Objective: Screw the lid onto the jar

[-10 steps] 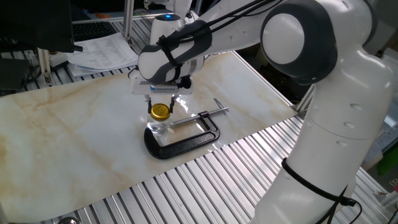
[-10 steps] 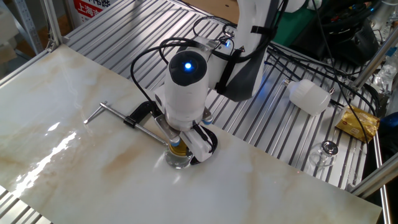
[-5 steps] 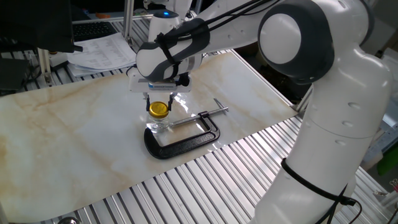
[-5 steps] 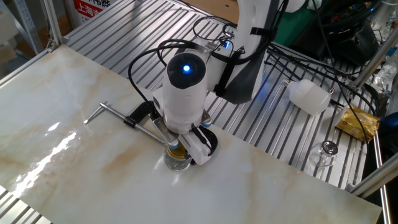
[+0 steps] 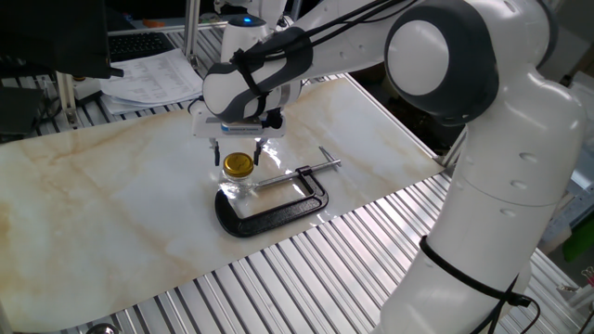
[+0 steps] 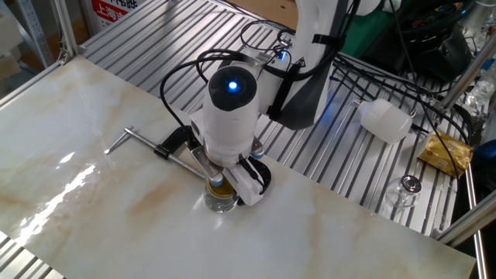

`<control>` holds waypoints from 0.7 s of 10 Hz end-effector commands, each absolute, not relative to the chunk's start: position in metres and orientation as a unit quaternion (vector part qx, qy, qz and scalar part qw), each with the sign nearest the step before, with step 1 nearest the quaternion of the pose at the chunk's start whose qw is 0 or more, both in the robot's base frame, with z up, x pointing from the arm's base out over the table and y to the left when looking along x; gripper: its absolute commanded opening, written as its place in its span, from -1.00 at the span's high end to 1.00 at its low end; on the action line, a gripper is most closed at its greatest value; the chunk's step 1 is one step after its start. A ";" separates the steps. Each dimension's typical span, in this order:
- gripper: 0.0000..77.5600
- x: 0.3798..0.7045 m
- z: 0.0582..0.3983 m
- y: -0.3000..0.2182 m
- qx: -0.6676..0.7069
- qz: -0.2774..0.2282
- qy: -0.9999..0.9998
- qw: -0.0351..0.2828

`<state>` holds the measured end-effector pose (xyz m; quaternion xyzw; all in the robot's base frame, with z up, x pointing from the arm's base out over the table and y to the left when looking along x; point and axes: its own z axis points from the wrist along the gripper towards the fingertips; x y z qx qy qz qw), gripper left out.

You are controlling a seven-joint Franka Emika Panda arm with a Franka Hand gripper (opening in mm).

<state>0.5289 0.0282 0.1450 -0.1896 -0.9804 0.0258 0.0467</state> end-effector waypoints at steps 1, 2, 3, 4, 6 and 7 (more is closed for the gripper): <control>-1.00 0.531 0.146 0.029 -0.189 0.025 -0.981 0.045; -1.00 0.531 0.146 0.030 -0.173 0.024 -0.983 0.047; -1.00 0.532 0.146 0.030 -0.161 0.029 -0.985 0.046; -1.00 0.532 0.147 0.029 -0.152 0.033 -0.987 0.046; -1.00 0.534 0.150 0.027 -0.134 0.036 -0.989 0.052; -1.00 0.534 0.150 0.027 -0.133 0.036 -0.989 0.052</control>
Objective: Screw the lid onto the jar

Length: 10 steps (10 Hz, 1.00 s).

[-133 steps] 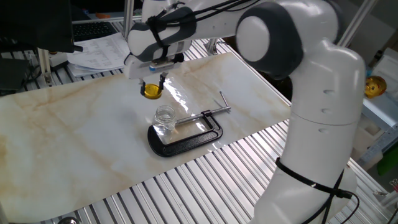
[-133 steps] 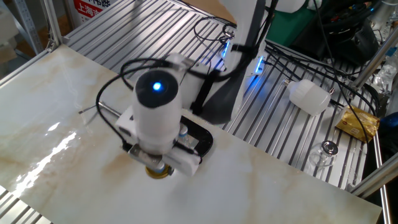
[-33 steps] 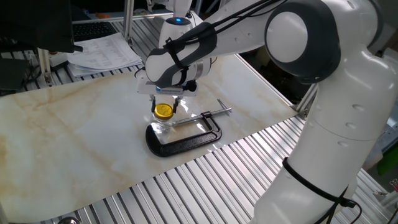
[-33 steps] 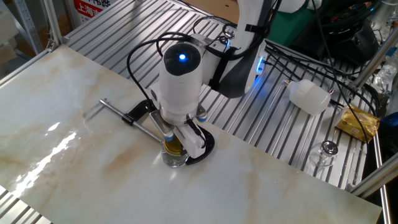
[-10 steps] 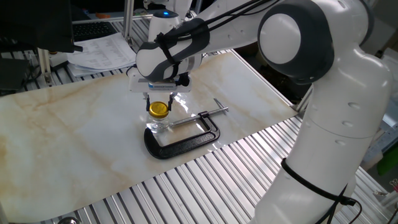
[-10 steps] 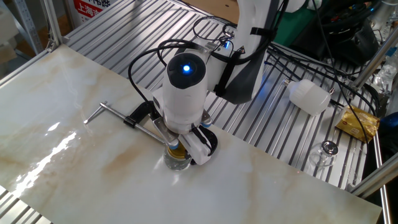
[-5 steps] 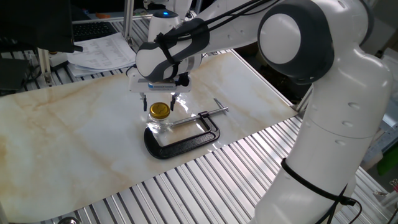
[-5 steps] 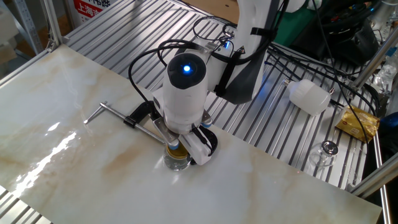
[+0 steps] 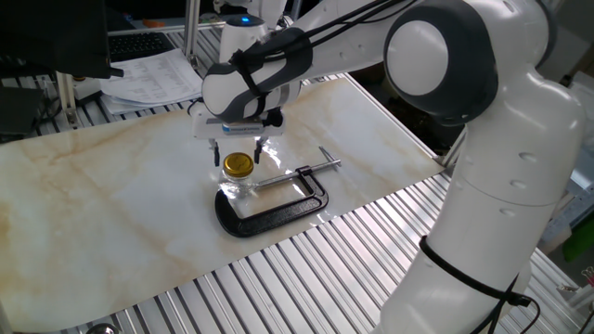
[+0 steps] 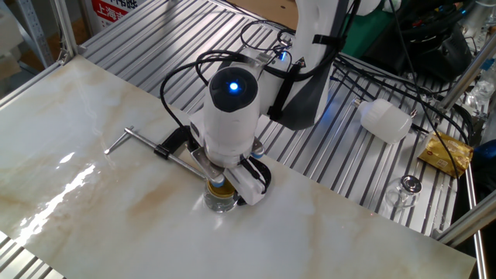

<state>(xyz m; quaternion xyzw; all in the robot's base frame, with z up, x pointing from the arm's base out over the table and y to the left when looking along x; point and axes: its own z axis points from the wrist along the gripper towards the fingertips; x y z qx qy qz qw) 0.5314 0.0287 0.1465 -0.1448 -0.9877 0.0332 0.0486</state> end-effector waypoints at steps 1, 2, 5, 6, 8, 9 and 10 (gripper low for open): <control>-1.00 0.538 0.154 0.026 -0.130 0.036 -0.989 0.057; -1.00 0.540 0.157 0.026 -0.132 0.033 -0.989 0.059; -1.00 0.542 0.155 0.028 -0.139 0.023 -0.989 0.055; -1.00 0.542 0.155 0.029 -0.139 0.022 -0.989 0.054; -1.00 0.540 0.157 0.031 -0.143 0.024 -0.988 0.049; -1.00 0.539 0.160 0.033 -0.144 0.022 -0.988 0.049; -1.00 0.539 0.160 0.035 -0.144 0.022 -0.988 0.049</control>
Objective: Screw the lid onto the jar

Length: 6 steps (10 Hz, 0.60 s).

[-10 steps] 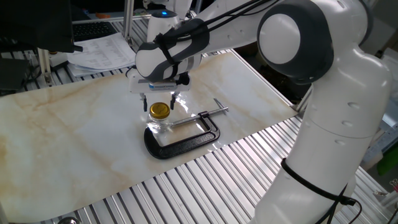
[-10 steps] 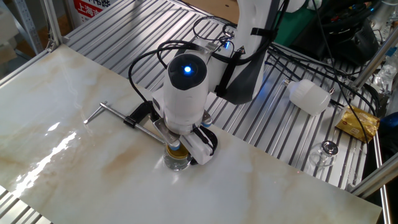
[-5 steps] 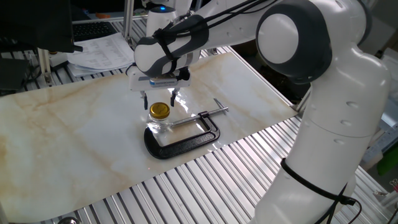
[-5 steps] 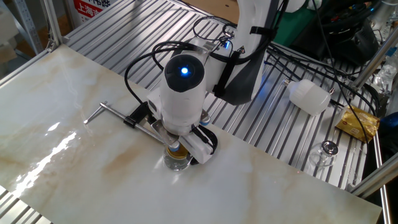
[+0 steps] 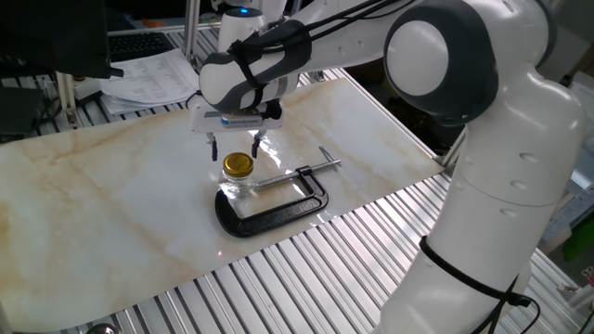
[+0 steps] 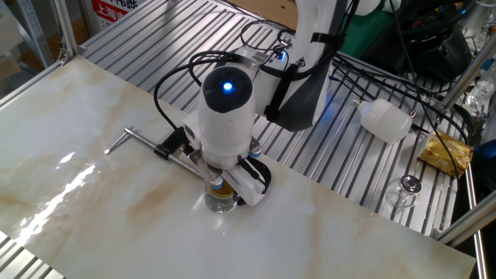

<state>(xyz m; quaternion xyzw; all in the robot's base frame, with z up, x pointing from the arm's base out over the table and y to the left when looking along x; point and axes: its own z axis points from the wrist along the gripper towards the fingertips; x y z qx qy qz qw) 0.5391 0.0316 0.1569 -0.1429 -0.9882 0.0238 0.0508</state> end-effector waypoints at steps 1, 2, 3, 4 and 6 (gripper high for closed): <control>-1.00 0.539 0.159 0.038 -0.145 0.022 -0.988 0.049; -1.00 0.539 0.159 0.042 -0.147 0.021 -0.988 0.049; -1.00 0.539 0.158 0.047 -0.150 0.023 -0.987 0.049; -1.00 0.538 0.157 0.049 -0.152 0.024 -0.987 0.052; -1.00 0.528 0.153 0.050 -0.152 0.028 -0.987 0.054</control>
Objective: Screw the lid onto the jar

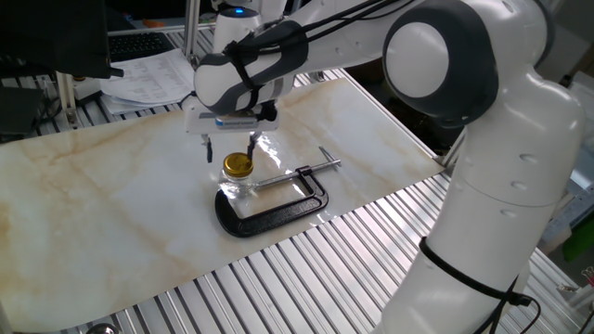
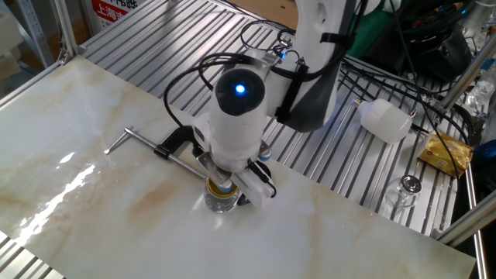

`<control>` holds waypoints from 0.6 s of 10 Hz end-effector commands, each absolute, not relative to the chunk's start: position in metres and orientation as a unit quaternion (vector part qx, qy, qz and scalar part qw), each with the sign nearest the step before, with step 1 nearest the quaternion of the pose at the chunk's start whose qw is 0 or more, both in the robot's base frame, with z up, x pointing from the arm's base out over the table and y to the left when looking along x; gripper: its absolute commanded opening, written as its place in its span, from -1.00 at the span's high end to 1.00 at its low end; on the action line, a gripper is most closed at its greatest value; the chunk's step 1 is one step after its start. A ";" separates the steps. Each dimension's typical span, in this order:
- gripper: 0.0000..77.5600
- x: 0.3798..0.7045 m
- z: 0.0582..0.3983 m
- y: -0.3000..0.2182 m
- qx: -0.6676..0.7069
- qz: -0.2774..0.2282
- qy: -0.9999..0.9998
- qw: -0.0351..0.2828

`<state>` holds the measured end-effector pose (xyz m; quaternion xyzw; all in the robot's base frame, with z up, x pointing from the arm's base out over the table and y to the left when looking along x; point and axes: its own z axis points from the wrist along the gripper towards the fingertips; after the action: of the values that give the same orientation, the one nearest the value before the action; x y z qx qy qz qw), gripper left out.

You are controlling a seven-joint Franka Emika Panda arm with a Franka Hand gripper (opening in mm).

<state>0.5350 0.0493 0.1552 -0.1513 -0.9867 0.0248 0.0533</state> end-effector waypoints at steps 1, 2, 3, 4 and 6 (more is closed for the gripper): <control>-1.00 0.527 0.153 0.050 -0.152 0.028 -0.987 0.054; -1.00 0.527 0.153 0.050 -0.152 0.028 -0.987 0.054; -1.00 0.527 0.153 0.049 -0.153 0.030 -0.986 0.057; -1.00 0.526 0.154 0.048 -0.153 0.031 -0.986 0.058; -1.00 0.525 0.154 0.046 -0.152 0.031 -0.986 0.060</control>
<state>0.5246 0.0466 0.1532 -0.1521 -0.9860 0.0317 0.0608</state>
